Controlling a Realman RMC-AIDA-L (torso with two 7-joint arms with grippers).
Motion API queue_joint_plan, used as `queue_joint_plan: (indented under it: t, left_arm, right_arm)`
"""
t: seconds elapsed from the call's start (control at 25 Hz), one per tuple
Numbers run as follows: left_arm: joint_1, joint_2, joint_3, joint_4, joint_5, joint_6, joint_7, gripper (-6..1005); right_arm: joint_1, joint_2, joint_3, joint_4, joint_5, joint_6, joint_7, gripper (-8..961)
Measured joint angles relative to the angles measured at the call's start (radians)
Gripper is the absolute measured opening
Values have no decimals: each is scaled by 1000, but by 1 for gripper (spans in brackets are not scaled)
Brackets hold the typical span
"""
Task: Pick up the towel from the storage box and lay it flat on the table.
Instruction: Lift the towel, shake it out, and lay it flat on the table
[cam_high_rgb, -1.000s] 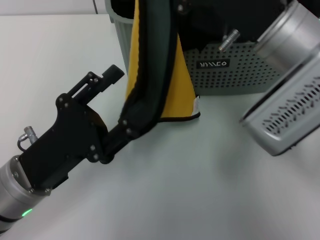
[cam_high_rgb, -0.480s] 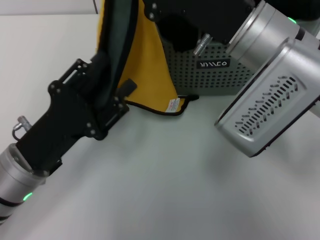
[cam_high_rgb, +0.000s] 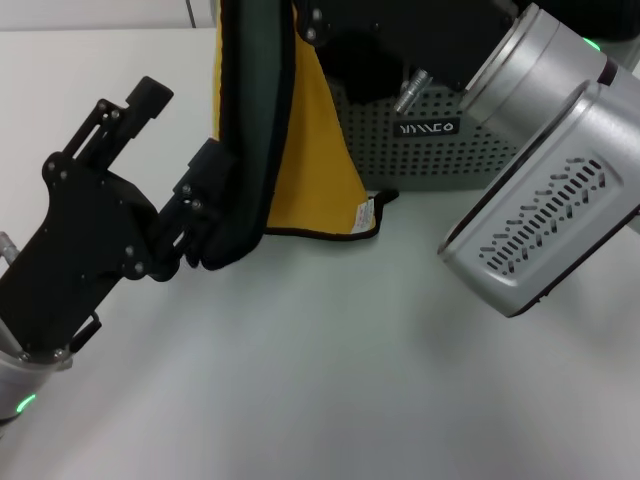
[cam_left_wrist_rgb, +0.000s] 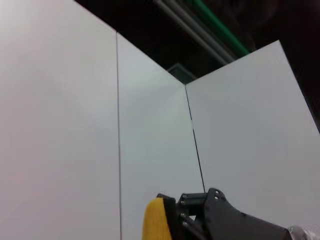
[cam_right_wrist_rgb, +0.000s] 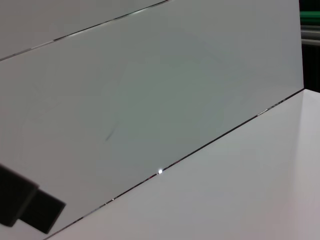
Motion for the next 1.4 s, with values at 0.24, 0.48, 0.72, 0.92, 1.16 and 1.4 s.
queue_joint_plan:
  t: [0.24,0.48,0.72,0.92,1.16,1.4]
  left_arm:
    - [-24,0,2,-11,-22,-18,1,625]
    - [-55,0,-2,-12,-34,-100,2,624]
    - [-71,0,-1,-13,-71,-173,2,624]
    - [-51,0,-3,-23,-125,-208,-1,624]
    - [-37,5,-3,-60,-166,-215,3,623]
    - [-42,7,-2,-74,-181,-226,3,622]
  right_arm:
    - [10,-1,-5,9,0,-12,0,12]
    - [23,1,-10,13,0,-16,-2,13]
    - [44,1,-8,25,0,-16,-6,13]
    - [41,0,26,17,-9,-32,-12,14]
    - [30,-5,71,14,-11,-78,-11,15]
    - [31,-5,88,12,-12,-87,-9,15]
